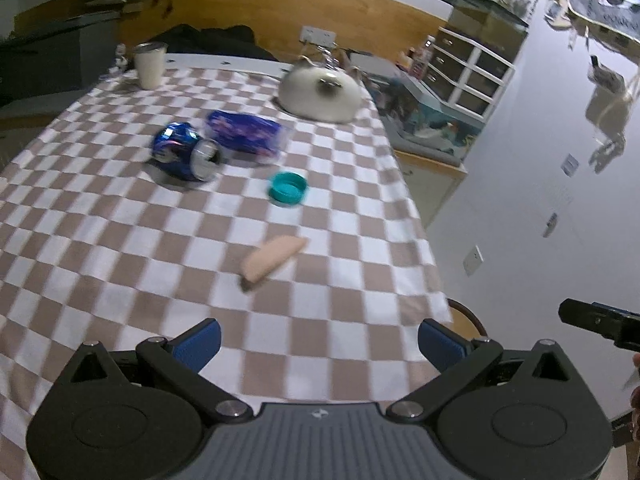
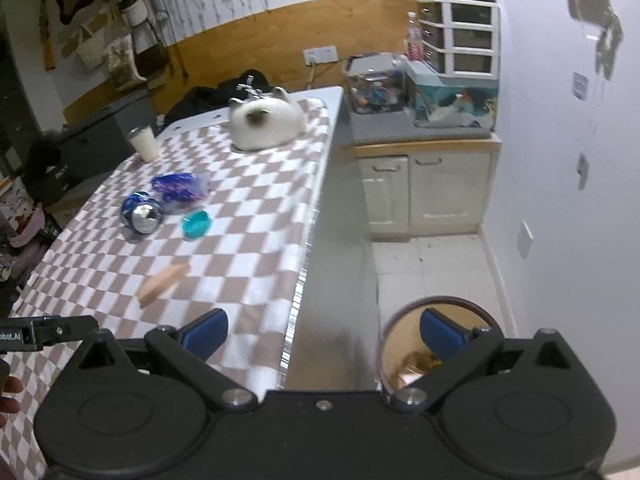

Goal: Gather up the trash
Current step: 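Grasp the crushed blue Pepsi can with the left tool while the right tool grasps the tan wooden piece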

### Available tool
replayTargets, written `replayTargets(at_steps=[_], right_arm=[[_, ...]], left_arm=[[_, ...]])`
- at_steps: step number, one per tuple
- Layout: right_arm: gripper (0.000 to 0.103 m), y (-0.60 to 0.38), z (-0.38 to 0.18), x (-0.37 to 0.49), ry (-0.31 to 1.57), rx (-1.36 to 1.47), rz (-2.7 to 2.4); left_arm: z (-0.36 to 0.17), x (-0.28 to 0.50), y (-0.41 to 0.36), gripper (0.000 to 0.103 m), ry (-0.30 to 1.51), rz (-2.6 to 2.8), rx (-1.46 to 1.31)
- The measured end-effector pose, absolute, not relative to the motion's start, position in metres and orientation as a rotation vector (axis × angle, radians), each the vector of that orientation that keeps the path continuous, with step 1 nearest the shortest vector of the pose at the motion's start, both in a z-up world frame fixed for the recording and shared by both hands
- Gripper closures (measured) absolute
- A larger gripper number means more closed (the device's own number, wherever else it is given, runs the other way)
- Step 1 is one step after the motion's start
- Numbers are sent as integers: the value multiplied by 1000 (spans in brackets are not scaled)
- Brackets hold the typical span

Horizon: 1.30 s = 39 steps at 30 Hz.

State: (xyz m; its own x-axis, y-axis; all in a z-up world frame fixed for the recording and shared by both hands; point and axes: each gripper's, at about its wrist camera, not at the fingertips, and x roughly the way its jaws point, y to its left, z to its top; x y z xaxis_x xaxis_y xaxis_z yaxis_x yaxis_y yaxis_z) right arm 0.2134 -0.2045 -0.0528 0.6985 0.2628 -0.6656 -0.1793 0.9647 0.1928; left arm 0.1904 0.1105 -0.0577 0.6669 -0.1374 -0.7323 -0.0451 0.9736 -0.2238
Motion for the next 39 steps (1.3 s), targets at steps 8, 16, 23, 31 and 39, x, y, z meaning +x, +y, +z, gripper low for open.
replayTargets(at_steps=[8, 16, 23, 31, 39], right_arm=[[0, -153, -52, 233, 738, 78, 292], [0, -101, -62, 262, 755, 20, 348], [0, -63, -77, 286, 780, -35, 424], [0, -13, -101, 320, 803, -109, 591], [0, 17, -130, 351, 859, -107, 695]], left_arm=[[-57, 214, 170, 0, 822, -63, -190], [-59, 261, 210, 0, 783, -153, -65], [-66, 313, 234, 0, 760, -257, 27], [-84, 368, 253, 0, 780, -347, 122], [-94, 420, 268, 0, 799, -423, 221]])
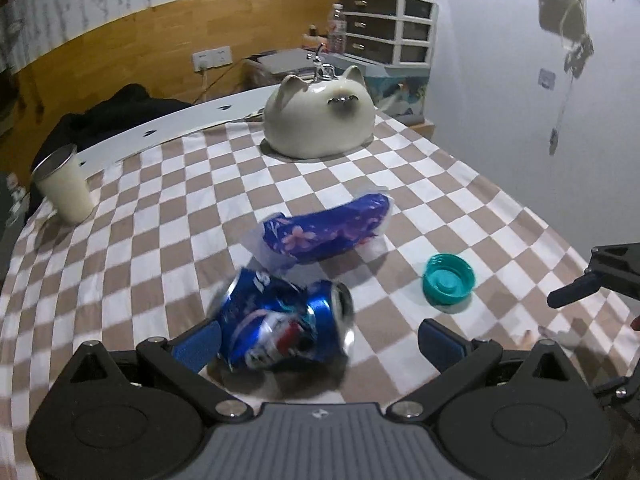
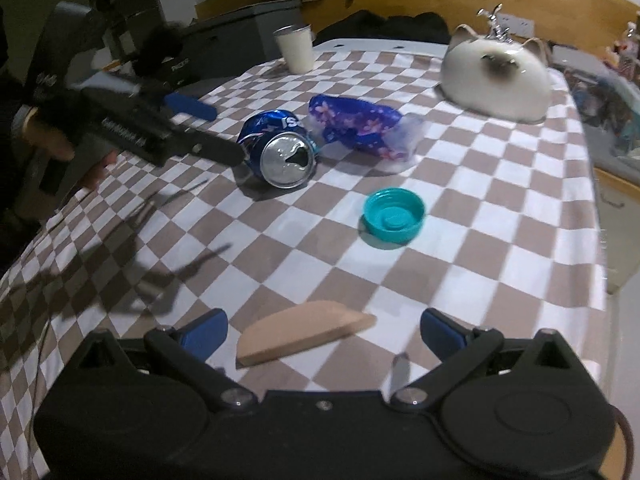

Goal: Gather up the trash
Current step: 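Grasp the crushed blue Pepsi can with the left tool while the right tool grasps the tan wooden piece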

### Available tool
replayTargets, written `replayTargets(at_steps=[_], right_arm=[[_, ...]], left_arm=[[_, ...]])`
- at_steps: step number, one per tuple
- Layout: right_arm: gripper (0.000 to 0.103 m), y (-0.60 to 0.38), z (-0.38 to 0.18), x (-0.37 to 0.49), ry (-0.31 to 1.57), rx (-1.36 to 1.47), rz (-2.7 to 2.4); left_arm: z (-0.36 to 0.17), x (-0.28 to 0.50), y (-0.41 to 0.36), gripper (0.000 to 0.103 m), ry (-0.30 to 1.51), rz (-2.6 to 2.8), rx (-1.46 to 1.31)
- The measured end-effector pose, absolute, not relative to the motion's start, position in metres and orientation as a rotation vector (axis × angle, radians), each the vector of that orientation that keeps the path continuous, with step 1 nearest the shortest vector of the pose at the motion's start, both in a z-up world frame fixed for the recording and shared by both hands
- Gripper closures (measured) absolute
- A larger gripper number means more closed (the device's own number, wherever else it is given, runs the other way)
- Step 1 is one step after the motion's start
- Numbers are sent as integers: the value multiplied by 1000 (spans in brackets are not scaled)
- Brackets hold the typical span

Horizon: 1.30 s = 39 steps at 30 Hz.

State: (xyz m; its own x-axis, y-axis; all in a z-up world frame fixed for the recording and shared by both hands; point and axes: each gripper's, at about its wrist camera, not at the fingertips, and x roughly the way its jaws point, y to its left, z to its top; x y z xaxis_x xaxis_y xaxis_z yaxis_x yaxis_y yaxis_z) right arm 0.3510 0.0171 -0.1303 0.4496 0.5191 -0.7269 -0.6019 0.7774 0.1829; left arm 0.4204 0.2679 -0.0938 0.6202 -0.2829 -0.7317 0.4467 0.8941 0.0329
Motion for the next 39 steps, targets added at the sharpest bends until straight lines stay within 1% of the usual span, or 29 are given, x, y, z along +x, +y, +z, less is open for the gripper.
replayTargets(at_steps=[11, 17, 18, 21, 28, 30, 37, 38, 39], right_arm=[[0, 31, -150, 374, 896, -89, 749], [0, 36, -154, 377, 880, -108, 786], [0, 37, -154, 376, 882, -109, 800], [0, 41, -153, 372, 891, -128, 846], [0, 49, -155, 351, 868, -246, 787], [0, 51, -157, 346, 859, -267, 750], [0, 58, -160, 334, 860, -284, 624], [3, 57, -159, 332, 864, -271, 610], [9, 56, -159, 330, 862, -267, 601]], left_arm=[[-116, 482, 267, 0, 879, -471, 361], [-123, 491, 275, 0, 931, -497, 279], [-122, 491, 277, 2, 929, -490, 258], [-120, 488, 280, 13, 921, -450, 210], [-117, 477, 282, 16, 940, -402, 148], [-117, 473, 283, 19, 937, -373, 116], [-114, 449, 279, 24, 923, -293, 30], [-113, 445, 278, 24, 920, -286, 20], [-113, 441, 277, 25, 918, -282, 13]])
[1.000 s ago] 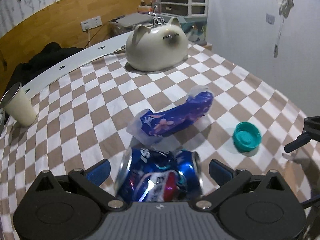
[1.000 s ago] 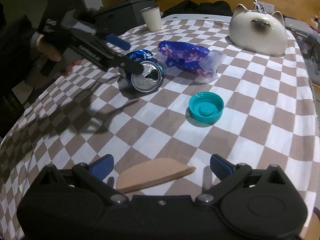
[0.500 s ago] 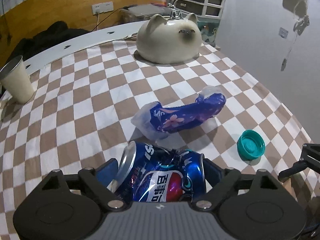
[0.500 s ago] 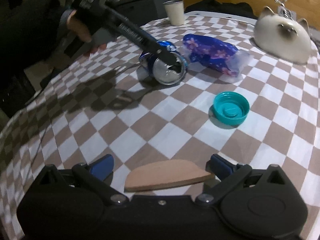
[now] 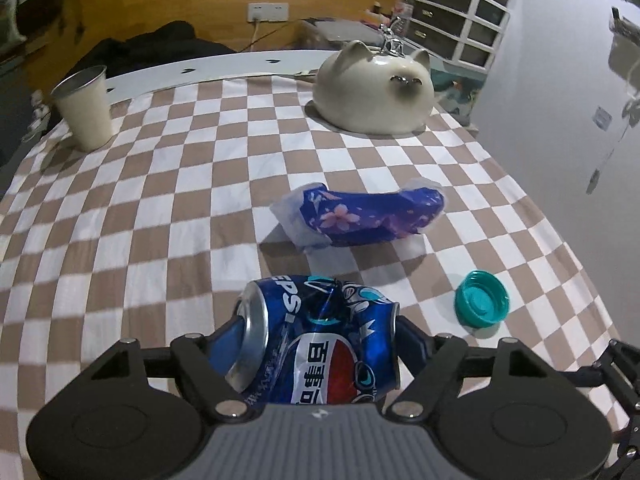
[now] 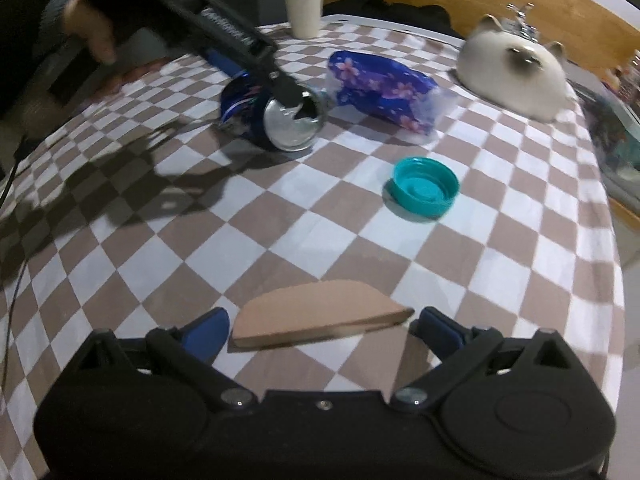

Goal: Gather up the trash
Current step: 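Grasp the crushed blue Pepsi can with the left tool while the right tool grasps the tan wooden piece, then carry the Pepsi can and wooden piece over the beige bin with both tools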

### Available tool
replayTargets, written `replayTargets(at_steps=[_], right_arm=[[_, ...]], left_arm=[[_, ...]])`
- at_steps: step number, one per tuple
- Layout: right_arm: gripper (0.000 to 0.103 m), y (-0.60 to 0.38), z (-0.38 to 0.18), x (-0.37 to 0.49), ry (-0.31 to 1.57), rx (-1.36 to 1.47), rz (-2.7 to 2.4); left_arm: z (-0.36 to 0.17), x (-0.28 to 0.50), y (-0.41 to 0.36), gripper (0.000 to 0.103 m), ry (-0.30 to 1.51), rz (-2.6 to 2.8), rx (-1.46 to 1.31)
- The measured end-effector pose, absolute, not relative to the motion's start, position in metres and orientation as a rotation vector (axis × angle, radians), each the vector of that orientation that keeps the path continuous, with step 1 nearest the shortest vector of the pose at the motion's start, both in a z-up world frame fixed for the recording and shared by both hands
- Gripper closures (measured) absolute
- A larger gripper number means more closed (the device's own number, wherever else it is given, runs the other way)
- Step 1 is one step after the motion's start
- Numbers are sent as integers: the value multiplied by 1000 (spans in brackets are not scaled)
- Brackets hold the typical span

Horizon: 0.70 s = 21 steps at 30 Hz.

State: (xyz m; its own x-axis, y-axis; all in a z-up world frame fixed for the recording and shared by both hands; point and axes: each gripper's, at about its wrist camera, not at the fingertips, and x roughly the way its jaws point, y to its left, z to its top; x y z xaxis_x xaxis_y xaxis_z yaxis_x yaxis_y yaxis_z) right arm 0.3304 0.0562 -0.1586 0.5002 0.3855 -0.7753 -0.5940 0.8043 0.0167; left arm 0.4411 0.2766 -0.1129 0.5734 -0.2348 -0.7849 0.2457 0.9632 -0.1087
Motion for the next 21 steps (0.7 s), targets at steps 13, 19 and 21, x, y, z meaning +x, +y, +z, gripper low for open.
replayTargets(at_steps=[13, 19, 21], right_arm=[[23, 47, -148, 326, 864, -266, 626], [0, 38, -154, 335, 833, -351, 673], [0, 34, -157, 344, 824, -354, 695]], left_arm=[[-109, 380, 261, 27, 887, -196, -86], [-106, 352, 260, 26, 882, -168, -147], [-105, 344, 260, 26, 877, -157, -165]])
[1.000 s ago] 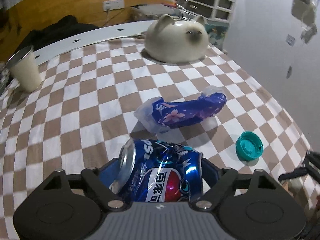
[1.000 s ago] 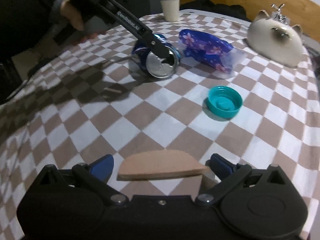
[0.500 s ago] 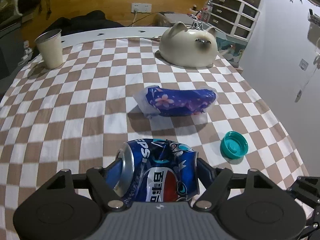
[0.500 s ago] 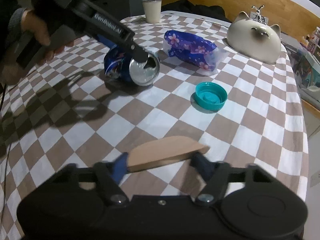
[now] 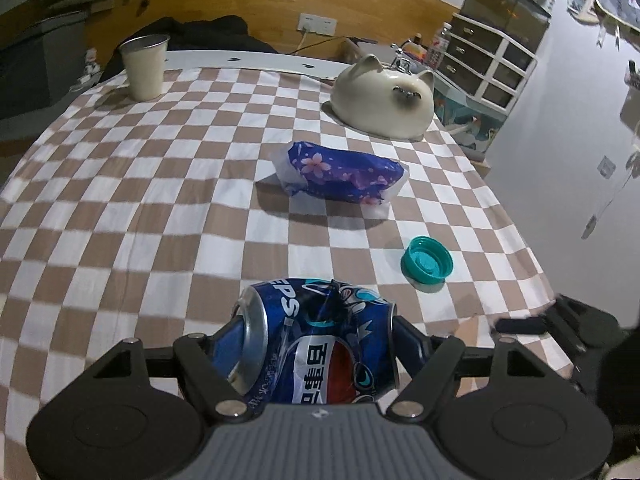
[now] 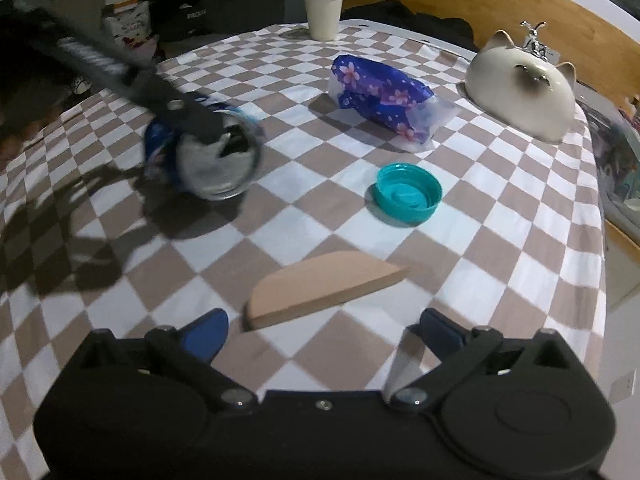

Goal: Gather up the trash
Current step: 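Carry the Pepsi can and wooden piece over the beige bin with both tools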

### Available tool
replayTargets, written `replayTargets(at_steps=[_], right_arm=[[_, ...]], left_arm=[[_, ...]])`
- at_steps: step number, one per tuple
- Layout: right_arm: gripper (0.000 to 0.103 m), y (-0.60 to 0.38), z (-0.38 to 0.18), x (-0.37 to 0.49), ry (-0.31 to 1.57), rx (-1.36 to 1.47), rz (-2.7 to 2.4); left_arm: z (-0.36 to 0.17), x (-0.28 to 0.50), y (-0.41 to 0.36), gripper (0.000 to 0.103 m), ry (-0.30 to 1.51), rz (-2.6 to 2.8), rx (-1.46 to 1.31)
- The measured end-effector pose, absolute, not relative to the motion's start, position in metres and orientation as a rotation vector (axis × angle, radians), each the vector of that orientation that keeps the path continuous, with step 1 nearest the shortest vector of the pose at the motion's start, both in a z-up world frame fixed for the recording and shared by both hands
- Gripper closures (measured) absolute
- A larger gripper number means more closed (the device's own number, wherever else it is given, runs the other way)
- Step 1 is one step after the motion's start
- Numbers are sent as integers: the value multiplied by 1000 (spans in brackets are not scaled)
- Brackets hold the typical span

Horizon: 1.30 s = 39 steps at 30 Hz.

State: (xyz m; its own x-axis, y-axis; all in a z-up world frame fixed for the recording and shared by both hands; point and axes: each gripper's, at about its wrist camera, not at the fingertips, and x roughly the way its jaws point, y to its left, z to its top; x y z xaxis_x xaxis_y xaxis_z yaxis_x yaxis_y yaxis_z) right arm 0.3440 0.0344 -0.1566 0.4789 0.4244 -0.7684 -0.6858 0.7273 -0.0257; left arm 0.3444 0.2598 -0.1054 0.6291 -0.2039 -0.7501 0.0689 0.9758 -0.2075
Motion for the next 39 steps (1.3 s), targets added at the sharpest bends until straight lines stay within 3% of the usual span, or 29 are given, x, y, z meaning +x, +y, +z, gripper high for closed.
replayTargets(at_steps=[10, 13, 39], right_arm=[[1, 35, -161, 371, 796, -392, 851], [11, 35, -159, 369, 789, -379, 866], [11, -3, -108, 294, 826, -170, 648]], left_arm=[[-104, 326, 265, 26, 870, -116, -218], [-103, 323, 266, 26, 870, -97, -218], [-80, 234, 241, 26, 837, 23, -283]])
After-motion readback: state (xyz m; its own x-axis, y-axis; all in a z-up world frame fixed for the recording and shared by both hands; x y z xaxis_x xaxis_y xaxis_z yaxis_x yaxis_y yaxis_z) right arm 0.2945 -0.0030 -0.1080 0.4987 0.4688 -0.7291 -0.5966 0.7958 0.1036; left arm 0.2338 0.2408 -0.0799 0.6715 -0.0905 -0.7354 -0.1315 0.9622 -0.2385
